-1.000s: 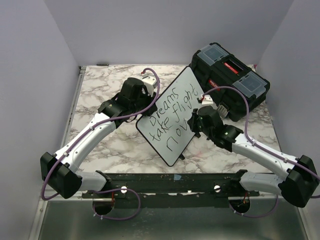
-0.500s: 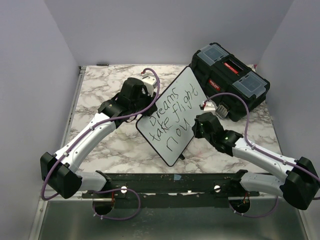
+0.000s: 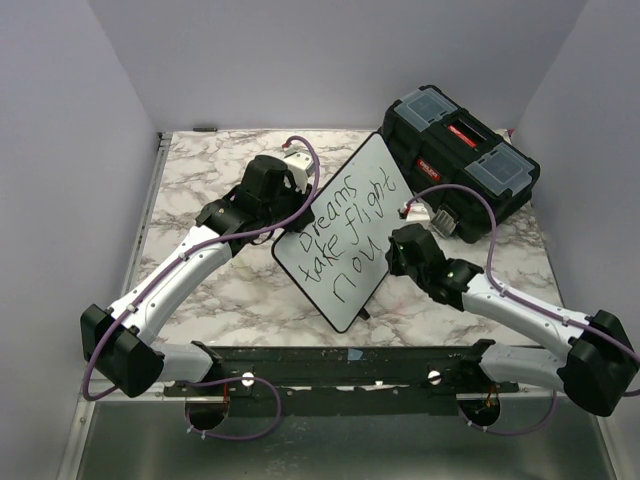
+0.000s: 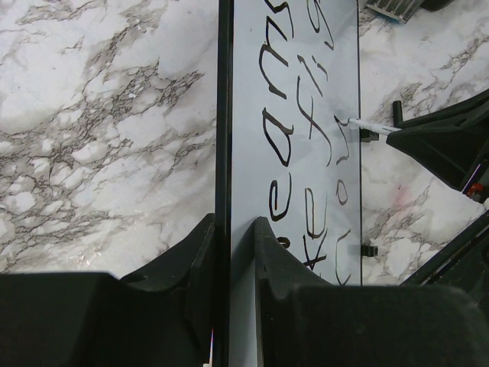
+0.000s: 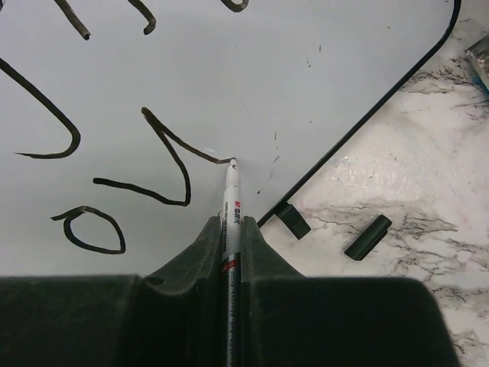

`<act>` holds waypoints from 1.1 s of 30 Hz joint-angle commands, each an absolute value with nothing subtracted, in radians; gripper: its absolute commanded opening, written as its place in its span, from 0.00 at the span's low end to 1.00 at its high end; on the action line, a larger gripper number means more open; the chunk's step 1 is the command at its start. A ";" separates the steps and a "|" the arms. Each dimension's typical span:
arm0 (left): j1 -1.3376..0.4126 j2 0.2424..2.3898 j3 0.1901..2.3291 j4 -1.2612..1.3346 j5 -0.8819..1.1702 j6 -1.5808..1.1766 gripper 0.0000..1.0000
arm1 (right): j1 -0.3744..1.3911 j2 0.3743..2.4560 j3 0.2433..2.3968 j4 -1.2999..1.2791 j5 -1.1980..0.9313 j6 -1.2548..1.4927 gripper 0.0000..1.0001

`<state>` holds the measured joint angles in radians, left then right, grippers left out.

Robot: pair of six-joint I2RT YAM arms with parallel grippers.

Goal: Write a sentence on the whiteboard

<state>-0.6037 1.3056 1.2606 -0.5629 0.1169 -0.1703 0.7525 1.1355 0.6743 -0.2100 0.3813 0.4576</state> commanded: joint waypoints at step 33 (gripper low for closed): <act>-0.629 1.324 1.216 -0.706 0.077 -0.084 0.00 | 0.756 1.193 0.935 -0.262 0.426 0.384 0.01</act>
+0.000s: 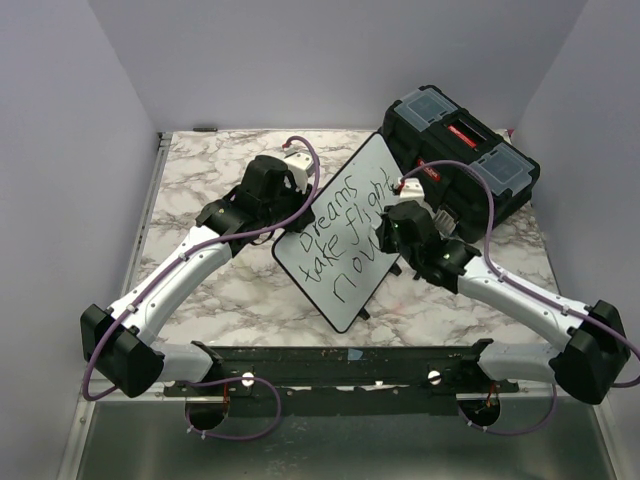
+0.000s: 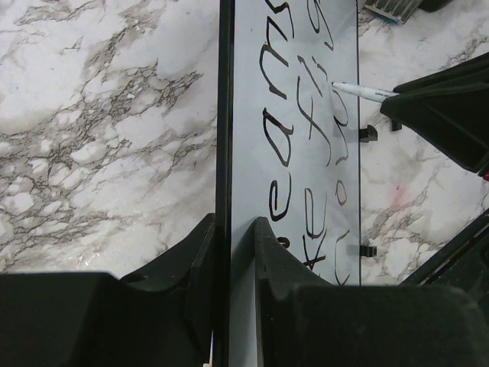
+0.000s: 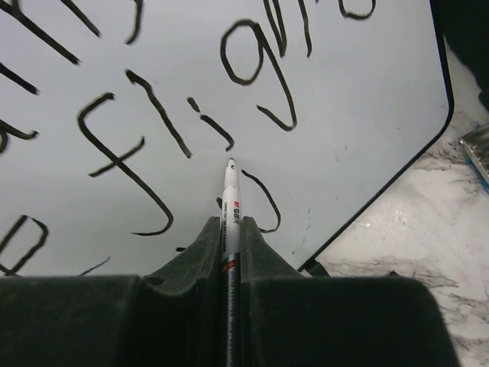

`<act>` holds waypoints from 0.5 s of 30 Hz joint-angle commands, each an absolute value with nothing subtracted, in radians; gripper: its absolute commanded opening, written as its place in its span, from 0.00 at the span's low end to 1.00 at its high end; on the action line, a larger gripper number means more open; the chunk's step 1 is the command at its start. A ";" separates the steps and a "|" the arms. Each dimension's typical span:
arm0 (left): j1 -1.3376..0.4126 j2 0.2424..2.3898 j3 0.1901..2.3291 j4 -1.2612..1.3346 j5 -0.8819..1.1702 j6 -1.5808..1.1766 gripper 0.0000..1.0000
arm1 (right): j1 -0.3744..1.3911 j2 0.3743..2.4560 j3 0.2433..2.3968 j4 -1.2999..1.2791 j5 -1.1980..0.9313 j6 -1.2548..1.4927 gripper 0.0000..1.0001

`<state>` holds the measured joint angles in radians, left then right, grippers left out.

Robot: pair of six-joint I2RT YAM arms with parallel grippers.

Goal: Write a sentence on the whiteboard

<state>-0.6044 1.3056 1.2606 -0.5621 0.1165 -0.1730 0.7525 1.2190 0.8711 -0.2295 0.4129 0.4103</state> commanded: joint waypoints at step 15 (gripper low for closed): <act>-0.629 1.312 1.219 -0.707 0.132 -0.098 0.00 | 0.756 0.959 1.034 -0.440 0.422 0.396 0.01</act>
